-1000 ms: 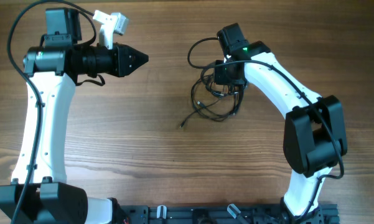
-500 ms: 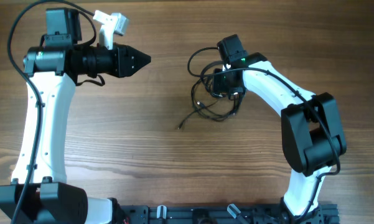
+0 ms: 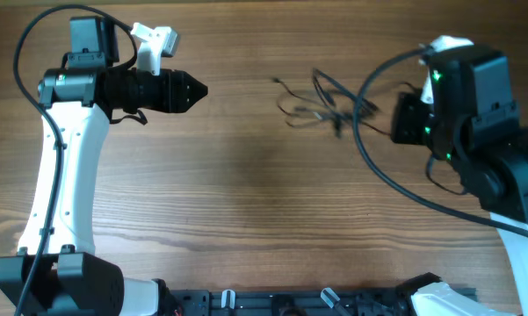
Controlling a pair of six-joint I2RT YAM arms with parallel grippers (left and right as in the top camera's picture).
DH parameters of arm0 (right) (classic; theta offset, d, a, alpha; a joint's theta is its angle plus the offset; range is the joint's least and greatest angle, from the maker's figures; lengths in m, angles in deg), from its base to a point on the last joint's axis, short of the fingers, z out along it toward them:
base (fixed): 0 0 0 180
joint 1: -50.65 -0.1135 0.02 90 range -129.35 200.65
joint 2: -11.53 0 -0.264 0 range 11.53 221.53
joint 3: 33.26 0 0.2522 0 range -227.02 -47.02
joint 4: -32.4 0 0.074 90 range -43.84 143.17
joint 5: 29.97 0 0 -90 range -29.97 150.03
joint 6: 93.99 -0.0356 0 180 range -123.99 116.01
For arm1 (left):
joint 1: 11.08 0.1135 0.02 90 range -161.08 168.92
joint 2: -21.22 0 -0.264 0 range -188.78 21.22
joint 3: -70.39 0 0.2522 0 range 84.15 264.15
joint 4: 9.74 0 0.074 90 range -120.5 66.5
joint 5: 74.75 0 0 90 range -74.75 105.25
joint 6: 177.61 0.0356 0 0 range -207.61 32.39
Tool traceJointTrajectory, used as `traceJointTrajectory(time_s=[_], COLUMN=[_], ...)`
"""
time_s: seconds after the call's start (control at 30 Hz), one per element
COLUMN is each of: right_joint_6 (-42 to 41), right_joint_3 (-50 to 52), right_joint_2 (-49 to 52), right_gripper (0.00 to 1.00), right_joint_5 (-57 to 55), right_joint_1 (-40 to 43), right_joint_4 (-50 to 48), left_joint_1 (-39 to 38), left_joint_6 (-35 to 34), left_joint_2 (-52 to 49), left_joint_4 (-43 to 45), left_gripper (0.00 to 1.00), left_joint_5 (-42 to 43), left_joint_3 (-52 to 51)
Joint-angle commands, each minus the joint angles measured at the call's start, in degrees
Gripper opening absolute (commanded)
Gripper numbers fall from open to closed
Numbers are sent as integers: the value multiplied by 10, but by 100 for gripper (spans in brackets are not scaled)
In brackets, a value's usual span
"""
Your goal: Untangle cables
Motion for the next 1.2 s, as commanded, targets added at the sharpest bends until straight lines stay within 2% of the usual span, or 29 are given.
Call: traceJointTrajectory(time_s=[0.0,0.07,0.17,0.2,0.37,0.5,0.57,0.7,0.83,1.0,1.07,1.17], right_joint_6=[-31,-23,55,72,96,95,71,54,47,47,45,49], right_joint_3=[36,60,66,65,-5,-19,-16,-16,-16,-16,-16,-16], right_joint_2=[51,100,219,236,142,83,114,214,280,289,289,289], right_gripper=[4,5,5,5,4,4,4,4,4,4,4,4], right_joint_5=[-23,29,212,233,234,199,111,86,72,68,62,64], right_joint_1=[2,2,-24,-49,-66,-66,-53,-24,-19,-13,1,22], right_joint_4=[-32,-79,-160,-184,-206,-191,-138,-93,-99,-120,-118,-100], left_joint_1=[-11,-22,-38,-40,-40,-40,-40,-44,-58,-108,-133,-151], left_joint_6=[-22,-23,-23,-23,-23,-23,-23,-23,-22,-22,-22,-23], left_joint_2=[-5,-5,-5,-5,-5,-5,-5,-5,-5,-7,-7,-8], left_joint_4=[2,-3,-7,-7,0,7,7,1,0,0,28,120], left_gripper=[50,48,47,46,45,45,47,52,54,56,56,59], left_joint_5=[-12,-12,-12,-13,-17,-16,-16,-10,-10,-10,-10,-21], left_joint_3=[-5,-5,-5,-5,-5,-6,-6,-8,-8,-20,-47,-117])
